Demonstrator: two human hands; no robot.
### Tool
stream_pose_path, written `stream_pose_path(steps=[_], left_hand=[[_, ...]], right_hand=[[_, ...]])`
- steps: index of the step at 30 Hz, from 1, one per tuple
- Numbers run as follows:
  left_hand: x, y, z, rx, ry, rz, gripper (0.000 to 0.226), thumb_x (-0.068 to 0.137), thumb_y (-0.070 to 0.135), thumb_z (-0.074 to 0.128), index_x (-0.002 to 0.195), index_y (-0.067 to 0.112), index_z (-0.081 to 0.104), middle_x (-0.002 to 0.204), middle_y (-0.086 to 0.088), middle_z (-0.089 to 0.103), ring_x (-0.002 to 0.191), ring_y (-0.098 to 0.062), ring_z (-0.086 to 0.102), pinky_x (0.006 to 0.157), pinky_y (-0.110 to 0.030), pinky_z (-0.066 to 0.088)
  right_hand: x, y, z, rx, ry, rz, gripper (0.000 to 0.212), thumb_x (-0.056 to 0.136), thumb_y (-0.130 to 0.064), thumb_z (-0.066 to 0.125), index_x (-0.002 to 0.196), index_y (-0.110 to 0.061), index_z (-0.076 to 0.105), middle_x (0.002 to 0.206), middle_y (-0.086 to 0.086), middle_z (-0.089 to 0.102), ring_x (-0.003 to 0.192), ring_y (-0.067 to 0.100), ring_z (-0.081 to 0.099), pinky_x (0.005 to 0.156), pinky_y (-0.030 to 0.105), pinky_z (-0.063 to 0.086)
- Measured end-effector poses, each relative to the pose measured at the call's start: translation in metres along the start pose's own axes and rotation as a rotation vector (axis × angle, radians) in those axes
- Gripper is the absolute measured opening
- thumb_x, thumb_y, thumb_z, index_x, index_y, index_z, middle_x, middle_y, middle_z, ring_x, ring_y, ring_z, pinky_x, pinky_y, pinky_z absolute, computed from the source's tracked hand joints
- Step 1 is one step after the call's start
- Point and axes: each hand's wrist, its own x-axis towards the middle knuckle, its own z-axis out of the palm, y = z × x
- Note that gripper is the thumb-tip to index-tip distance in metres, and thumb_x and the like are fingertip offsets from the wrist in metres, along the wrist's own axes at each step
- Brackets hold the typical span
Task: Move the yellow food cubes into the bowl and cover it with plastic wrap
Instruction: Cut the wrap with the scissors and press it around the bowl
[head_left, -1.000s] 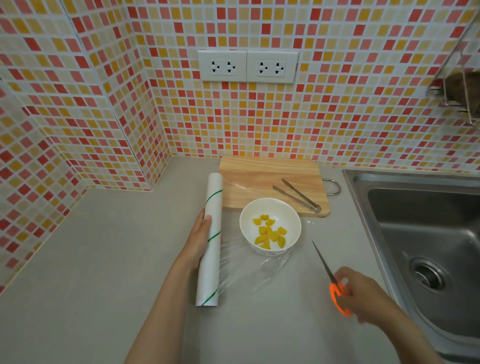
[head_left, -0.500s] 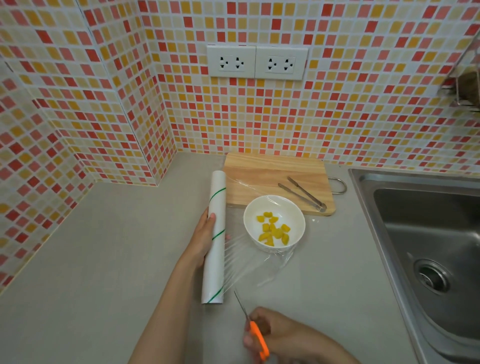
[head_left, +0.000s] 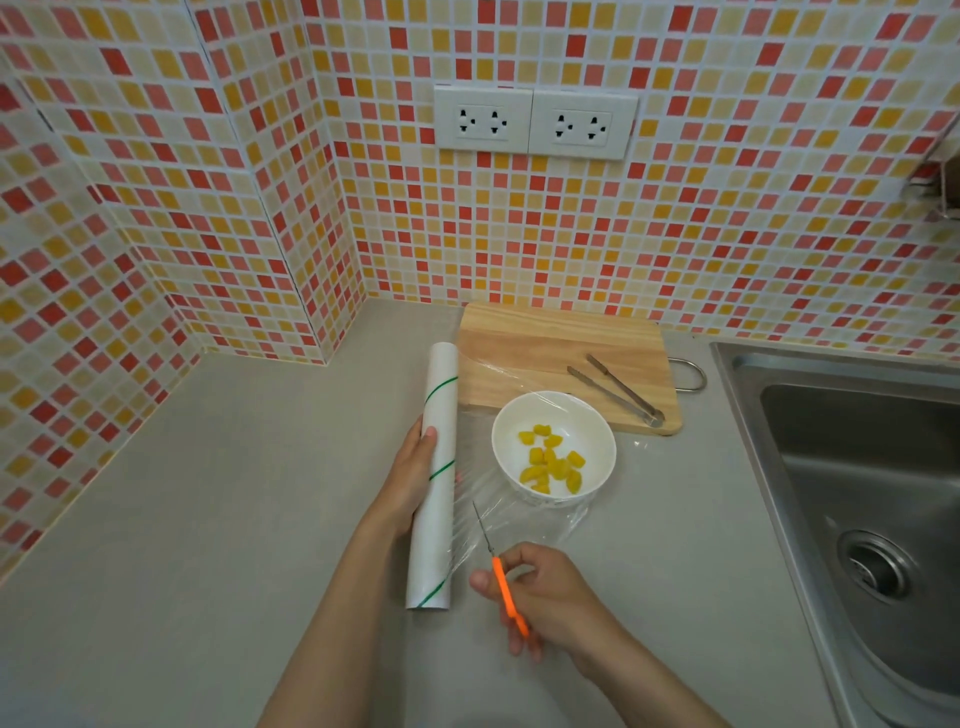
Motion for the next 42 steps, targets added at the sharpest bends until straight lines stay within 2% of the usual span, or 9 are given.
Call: stream_pose_path(steps=[4,9,11,14,17,31,35,38,42], left_hand=[[-0.001,0.000,0.001,-0.034,-0.006,-0.018,0.036,0.099,0.037,0.037,0.134,0.030,0.040,0.103,-0.006,0.058,0.081,-0.029,0.061,0.063,-0.034,0.056],[0.000,-0.004,-0.001,-0.014,-0.002,0.010,0.042,0.099,0.037,0.037,0.138,0.021,0.038,0.132,-0.025,0.051,0.094,-0.033,0.060,0.071,-0.036,0.054],[0.001,-0.003,-0.001,-0.035,-0.002,-0.013,0.043,0.098,0.037,0.038,0.137,0.018,0.038,0.115,-0.026,0.058,0.087,-0.036,0.063,0.071,-0.040,0.054],[0.000,-0.002,-0.001,-0.040,0.000,-0.033,0.041,0.098,0.039,0.038,0.134,0.022,0.040,0.083,-0.007,0.059,0.059,-0.022,0.061,0.052,-0.030,0.052],[-0.001,-0.001,-0.003,-0.039,-0.006,-0.020,0.039,0.098,0.039,0.038,0.134,0.025,0.041,0.087,-0.004,0.059,0.058,-0.017,0.062,0.050,-0.027,0.052],[-0.008,0.003,-0.004,-0.057,-0.001,-0.036,0.035,0.099,0.037,0.037,0.126,0.017,0.046,0.083,-0.008,0.058,0.055,-0.017,0.061,0.053,-0.029,0.052],[-0.008,0.007,-0.006,-0.049,-0.010,-0.009,0.038,0.099,0.037,0.036,0.129,0.015,0.044,0.095,-0.012,0.057,0.067,-0.021,0.060,0.065,-0.034,0.052],[-0.010,0.010,-0.007,-0.044,-0.025,0.003,0.037,0.099,0.037,0.035,0.126,0.013,0.045,0.087,-0.014,0.056,0.057,-0.018,0.061,0.056,-0.029,0.053],[-0.010,0.010,-0.010,0.009,-0.005,0.018,0.044,0.100,0.036,0.033,0.132,0.009,0.043,0.107,-0.016,0.057,0.091,-0.027,0.056,0.085,-0.043,0.047]], right_hand=[[0.004,0.000,0.005,-0.026,0.038,-0.027,0.062,0.046,-0.059,0.077,0.082,-0.013,0.055,0.044,-0.001,0.056,0.033,0.017,0.055,0.030,0.018,0.032],[0.009,0.000,0.010,-0.043,0.033,-0.047,0.065,0.046,-0.063,0.075,0.087,-0.017,0.053,0.055,0.001,0.055,0.038,0.015,0.058,0.031,0.020,0.035],[0.012,-0.001,0.011,-0.042,0.040,-0.023,0.065,0.047,-0.065,0.073,0.086,-0.016,0.054,0.054,0.000,0.057,0.040,0.016,0.060,0.031,0.019,0.035],[0.018,-0.004,0.013,-0.036,0.057,-0.010,0.060,0.049,-0.068,0.069,0.071,-0.014,0.055,0.047,-0.001,0.060,0.039,0.018,0.061,0.031,0.018,0.031],[0.022,-0.006,0.013,-0.051,0.081,-0.016,0.057,0.048,-0.069,0.069,0.059,-0.016,0.052,0.043,0.000,0.059,0.036,0.017,0.059,0.031,0.016,0.028],[0.035,-0.023,0.020,0.006,0.090,-0.045,0.056,0.056,-0.068,0.068,0.061,-0.015,0.051,0.053,0.009,0.062,0.043,0.023,0.060,0.032,0.017,0.026],[0.039,-0.028,0.020,0.059,0.120,-0.065,0.051,0.064,-0.060,0.070,0.064,-0.013,0.051,0.046,0.002,0.059,0.037,0.017,0.060,0.030,0.017,0.027],[0.042,-0.033,0.022,0.095,0.116,-0.076,0.048,0.066,-0.058,0.070,0.062,-0.013,0.052,0.047,0.001,0.059,0.039,0.018,0.061,0.030,0.016,0.029],[0.047,-0.040,0.020,0.119,0.138,-0.081,0.049,0.067,-0.054,0.073,0.058,-0.012,0.051,0.043,0.001,0.056,0.033,0.016,0.056,0.030,0.015,0.026]])
